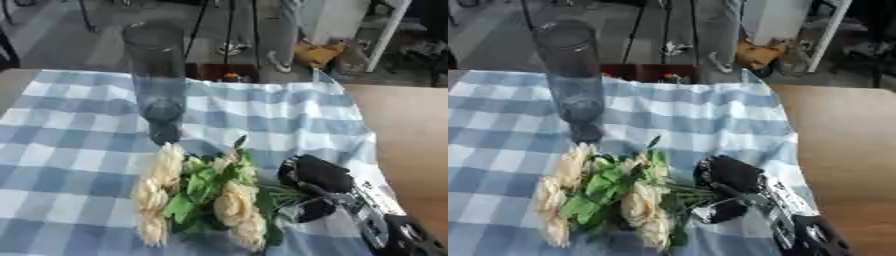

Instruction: Arrange flowers into the vase.

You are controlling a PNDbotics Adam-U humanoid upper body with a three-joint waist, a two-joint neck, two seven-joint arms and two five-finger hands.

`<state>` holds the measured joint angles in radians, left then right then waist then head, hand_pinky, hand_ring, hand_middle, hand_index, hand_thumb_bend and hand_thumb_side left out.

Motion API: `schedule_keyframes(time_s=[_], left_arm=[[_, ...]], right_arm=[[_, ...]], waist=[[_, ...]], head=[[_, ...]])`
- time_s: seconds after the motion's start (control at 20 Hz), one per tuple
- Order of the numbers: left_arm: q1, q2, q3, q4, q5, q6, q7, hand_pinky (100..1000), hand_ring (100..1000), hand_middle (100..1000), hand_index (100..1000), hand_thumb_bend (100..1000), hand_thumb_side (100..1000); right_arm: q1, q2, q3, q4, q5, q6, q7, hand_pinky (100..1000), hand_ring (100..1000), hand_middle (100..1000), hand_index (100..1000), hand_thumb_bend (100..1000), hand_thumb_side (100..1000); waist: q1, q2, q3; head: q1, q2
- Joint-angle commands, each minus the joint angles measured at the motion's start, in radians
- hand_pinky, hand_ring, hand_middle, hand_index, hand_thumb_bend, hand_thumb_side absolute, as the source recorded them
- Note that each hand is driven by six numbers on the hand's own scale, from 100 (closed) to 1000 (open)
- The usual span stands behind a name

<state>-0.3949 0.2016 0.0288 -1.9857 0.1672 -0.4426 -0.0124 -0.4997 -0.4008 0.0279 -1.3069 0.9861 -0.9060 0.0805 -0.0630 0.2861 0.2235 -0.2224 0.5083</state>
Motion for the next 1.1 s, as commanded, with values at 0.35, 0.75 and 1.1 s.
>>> schedule_keyframes(time_s=[0.35,0.75,1.1], left_arm=[[-0.005,0.008,0.0,-0.014,-0.002,0.006,-0.002,551,646,545,880,100,929],[-0.004,0.008,0.0,-0.014,-0.003,0.008,-0.002,550,646,544,879,100,926],[-0.002,0.007,-0.001,-0.014,-0.005,0.011,-0.005,549,645,541,878,100,926]], right_arm=[[-0.04,-0.042,-0.019,-0.017,-0.072,-0.001,-0.013,100,100,100,126,100,931],[-0.061,-0.05,-0.028,-0.033,-0.15,-0.001,-0.032,100,100,100,121,100,949],[-0.073,-0.057,-0.036,-0.019,-0.235,-0.001,0.018,100,100,100,123,100,920]], waist=[[0.006,-0.024,-0.005],[0.007,-0.025,-0.007],[0.007,-0.025,-0.007]], head=[[0.001,-0.008],[0.0,-0.01],[0.005,-0.012]])
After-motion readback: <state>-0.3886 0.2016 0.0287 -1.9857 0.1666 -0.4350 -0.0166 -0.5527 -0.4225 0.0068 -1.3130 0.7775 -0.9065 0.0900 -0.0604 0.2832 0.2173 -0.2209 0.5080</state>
